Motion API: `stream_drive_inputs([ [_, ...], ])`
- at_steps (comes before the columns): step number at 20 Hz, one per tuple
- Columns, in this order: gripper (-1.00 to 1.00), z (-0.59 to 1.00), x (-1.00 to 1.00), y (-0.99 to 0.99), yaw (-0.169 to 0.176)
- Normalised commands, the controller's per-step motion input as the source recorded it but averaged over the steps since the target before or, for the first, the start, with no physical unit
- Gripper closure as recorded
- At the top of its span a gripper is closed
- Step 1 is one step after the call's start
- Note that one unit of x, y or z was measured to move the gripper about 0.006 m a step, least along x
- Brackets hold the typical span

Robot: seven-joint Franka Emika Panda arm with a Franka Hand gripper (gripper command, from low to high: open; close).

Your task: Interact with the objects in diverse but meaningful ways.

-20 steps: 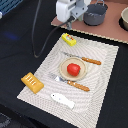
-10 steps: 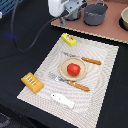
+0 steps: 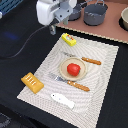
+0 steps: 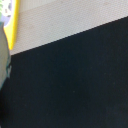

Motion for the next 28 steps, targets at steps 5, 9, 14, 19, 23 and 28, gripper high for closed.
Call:
stream_drive_inputs([
  [5,-1.00,0.00,-0.11,-0.99,0.000],
  [9,-1.00,0.00,-0.09,-0.96,0.000],
  [14,-1.00,-0.01,-0.06,-0.90,-0.025],
  [19,-1.00,-0.01,0.00,-0.81,-0.068],
  [23,-1.00,-0.03,0.31,-0.61,-0.104],
  [28,-1.00,-0.13,0.38,-0.53,-0.096],
])
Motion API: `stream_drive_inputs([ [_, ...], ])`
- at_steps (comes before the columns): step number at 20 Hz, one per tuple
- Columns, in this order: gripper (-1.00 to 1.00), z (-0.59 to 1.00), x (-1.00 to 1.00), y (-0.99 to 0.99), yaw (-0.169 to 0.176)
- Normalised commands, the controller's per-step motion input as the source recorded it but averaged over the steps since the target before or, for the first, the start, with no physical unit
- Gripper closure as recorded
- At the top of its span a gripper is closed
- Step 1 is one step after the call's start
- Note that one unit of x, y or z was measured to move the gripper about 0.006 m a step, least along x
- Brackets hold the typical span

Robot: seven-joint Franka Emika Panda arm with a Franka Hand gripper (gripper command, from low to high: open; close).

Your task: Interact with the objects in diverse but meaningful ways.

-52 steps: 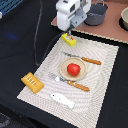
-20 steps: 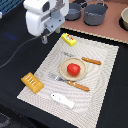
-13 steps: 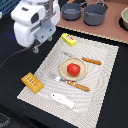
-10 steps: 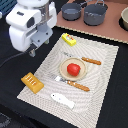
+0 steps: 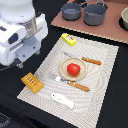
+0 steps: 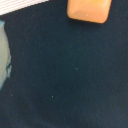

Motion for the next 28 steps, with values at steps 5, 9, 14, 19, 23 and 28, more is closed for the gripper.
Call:
stream_drive_inputs([
  [5,-1.00,-0.18,0.36,-0.46,-0.083],
  [9,-1.00,-0.24,0.37,-0.35,-0.066],
  [14,-1.00,-0.51,0.16,-0.26,-0.039],
  [19,-1.00,-0.52,0.15,0.02,-0.006],
  [23,-1.00,-0.55,0.09,0.11,0.000],
  [28,1.00,-0.63,0.00,0.07,0.000],
])
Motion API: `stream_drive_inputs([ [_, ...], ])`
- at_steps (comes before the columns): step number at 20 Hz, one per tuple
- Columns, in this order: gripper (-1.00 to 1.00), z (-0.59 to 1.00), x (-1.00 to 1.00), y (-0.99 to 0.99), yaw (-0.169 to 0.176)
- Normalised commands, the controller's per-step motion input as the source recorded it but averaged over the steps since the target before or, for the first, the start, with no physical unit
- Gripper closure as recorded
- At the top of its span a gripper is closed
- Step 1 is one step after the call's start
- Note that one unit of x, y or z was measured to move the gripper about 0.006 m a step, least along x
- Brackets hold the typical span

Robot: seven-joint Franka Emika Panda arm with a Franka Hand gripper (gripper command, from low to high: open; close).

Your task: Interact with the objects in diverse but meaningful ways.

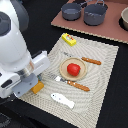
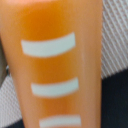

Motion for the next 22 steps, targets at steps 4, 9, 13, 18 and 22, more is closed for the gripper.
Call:
stream_drive_inputs([
  [4,1.00,-0.26,0.02,0.04,0.000],
  [9,1.00,0.42,0.31,0.30,0.000],
  [13,1.00,0.64,0.55,0.70,0.003],
  [18,1.00,0.71,0.67,0.81,0.005],
  [22,1.00,0.67,0.68,0.79,0.005],
])
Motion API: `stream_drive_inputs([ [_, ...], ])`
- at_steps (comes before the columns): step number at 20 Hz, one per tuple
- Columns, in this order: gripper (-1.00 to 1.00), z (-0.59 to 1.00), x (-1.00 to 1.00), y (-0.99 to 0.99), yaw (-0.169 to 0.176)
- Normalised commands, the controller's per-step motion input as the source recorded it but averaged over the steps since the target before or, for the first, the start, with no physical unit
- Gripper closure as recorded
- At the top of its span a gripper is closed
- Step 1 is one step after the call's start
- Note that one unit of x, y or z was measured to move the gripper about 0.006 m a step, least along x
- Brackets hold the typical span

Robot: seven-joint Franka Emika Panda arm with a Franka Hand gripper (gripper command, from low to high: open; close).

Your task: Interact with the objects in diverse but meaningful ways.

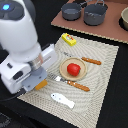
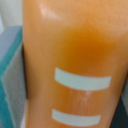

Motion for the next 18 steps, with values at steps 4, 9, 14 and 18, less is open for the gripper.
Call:
stream_drive_inputs([
  [4,1.00,0.52,0.69,0.75,0.000],
  [9,1.00,0.31,0.72,0.72,0.000],
  [14,1.00,0.16,0.74,0.70,0.000],
  [18,1.00,0.08,0.75,0.69,0.000],
])
